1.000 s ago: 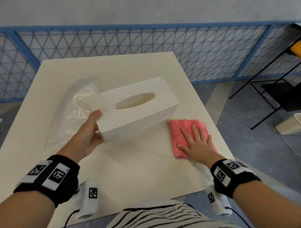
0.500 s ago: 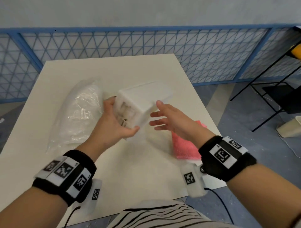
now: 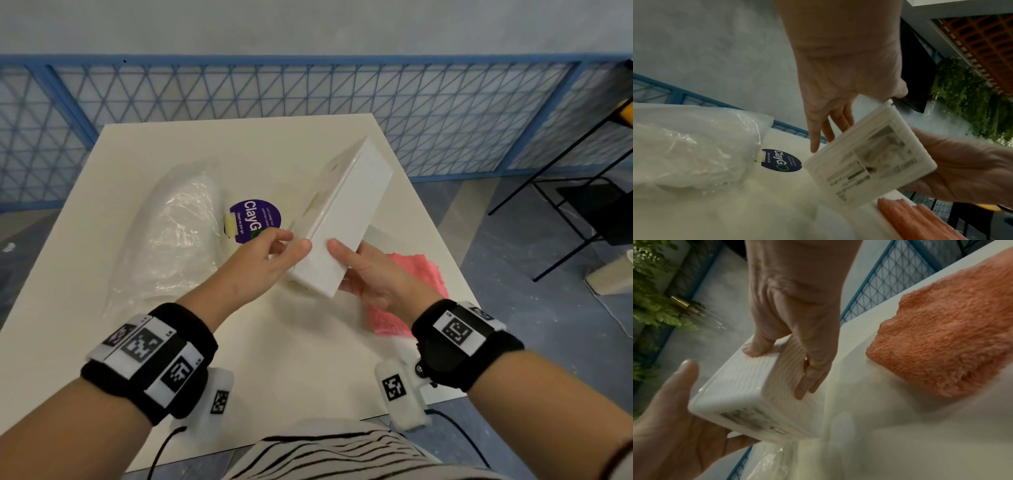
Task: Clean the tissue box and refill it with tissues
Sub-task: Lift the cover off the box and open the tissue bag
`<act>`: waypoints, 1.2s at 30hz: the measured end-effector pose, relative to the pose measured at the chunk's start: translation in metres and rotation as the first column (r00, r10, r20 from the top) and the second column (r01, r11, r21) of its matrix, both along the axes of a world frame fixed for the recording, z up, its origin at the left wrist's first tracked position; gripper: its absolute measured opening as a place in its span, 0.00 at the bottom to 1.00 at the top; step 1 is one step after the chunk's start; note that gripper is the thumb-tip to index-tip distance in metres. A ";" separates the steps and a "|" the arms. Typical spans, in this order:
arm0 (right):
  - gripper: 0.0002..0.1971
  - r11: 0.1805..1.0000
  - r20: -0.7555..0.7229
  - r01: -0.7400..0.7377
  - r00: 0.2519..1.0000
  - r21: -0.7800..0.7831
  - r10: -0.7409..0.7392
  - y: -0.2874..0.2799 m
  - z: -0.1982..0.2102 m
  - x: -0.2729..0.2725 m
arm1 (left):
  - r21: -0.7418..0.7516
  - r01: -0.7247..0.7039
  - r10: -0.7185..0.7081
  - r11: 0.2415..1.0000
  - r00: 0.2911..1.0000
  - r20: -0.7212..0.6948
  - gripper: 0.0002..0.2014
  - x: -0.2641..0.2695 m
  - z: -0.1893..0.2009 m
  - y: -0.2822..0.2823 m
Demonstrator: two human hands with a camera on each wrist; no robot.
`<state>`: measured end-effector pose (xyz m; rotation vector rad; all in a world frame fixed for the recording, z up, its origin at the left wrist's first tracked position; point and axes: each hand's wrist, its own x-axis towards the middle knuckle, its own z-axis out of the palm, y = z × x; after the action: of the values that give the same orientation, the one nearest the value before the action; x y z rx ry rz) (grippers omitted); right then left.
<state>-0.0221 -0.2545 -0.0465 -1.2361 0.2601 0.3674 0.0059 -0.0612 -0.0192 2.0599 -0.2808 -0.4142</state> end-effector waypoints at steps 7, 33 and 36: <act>0.37 0.995 0.071 -0.035 0.997 -0.092 0.042 -0.004 -0.002 -0.004 | -0.051 0.052 -0.058 0.997 0.990 -0.127 0.28 -0.001 -0.004 -0.001; 0.51 0.990 0.155 0.128 0.979 0.065 -0.136 -0.061 0.004 0.002 | -0.421 -0.299 0.187 0.856 0.940 -0.287 0.18 0.023 0.012 0.028; 0.44 0.963 0.165 0.143 0.969 0.229 -0.183 -0.067 0.010 0.004 | -0.411 -0.329 0.189 0.850 0.919 -0.345 0.17 0.022 0.005 0.027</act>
<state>-0.0178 -0.3220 -0.0368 -1.0188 0.1570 0.1318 0.0283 -0.0344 -0.0142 1.5117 0.0831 -0.4295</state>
